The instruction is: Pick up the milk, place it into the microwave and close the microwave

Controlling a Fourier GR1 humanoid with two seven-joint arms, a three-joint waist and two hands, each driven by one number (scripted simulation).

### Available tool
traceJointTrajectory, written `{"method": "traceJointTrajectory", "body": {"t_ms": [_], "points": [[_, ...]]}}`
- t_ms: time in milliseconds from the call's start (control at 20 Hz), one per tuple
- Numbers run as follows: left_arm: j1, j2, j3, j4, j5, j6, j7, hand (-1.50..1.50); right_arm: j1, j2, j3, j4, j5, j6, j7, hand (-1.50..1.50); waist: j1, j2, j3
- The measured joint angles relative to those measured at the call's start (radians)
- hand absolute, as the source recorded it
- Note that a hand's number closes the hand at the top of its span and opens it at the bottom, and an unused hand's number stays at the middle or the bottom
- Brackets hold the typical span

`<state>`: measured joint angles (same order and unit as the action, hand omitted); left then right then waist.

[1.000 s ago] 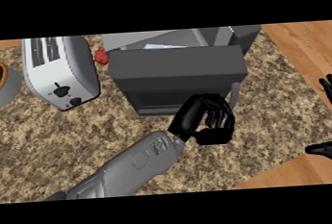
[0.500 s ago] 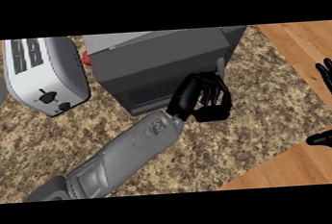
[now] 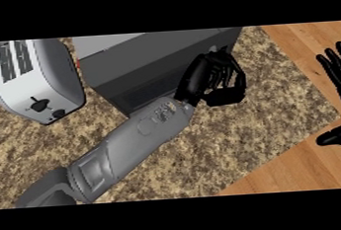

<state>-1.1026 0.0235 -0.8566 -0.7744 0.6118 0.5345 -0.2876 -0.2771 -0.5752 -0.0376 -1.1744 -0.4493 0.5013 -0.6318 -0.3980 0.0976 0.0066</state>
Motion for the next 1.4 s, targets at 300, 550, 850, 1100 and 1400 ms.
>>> {"method": "traceJointTrajectory", "body": {"t_ms": [300, 550, 850, 1100, 1400], "points": [[-0.025, 0.011, 0.001, 0.016, 0.024, 0.000, -0.008, 1.50, -0.024, -0.018, 0.039, -0.043, -0.015, 0.041, 0.048, 1.50, -0.014, 0.006, 0.001], [-0.033, 0.009, -0.006, 0.025, 0.045, 0.001, -0.006, 1.50, -0.061, -0.047, 0.098, -0.123, 0.001, 0.093, 0.078, 1.50, -0.016, 0.005, 0.002], [-0.031, 0.017, -0.011, 0.031, 0.064, 0.008, -0.015, 1.50, -0.079, -0.065, 0.160, -0.225, 0.001, 0.128, 0.116, 1.50, -0.029, -0.001, 0.002], [-0.023, 0.026, -0.014, 0.029, 0.078, 0.023, -0.023, 1.50, -0.081, -0.068, 0.197, -0.295, -0.011, 0.139, 0.142, 1.50, -0.042, -0.005, 0.002], [-0.028, 0.039, 0.003, -0.001, 0.098, 0.051, -0.034, 1.50, -0.071, -0.072, 0.228, -0.363, -0.028, 0.146, 0.165, 1.50, -0.057, -0.012, 0.002]]}}
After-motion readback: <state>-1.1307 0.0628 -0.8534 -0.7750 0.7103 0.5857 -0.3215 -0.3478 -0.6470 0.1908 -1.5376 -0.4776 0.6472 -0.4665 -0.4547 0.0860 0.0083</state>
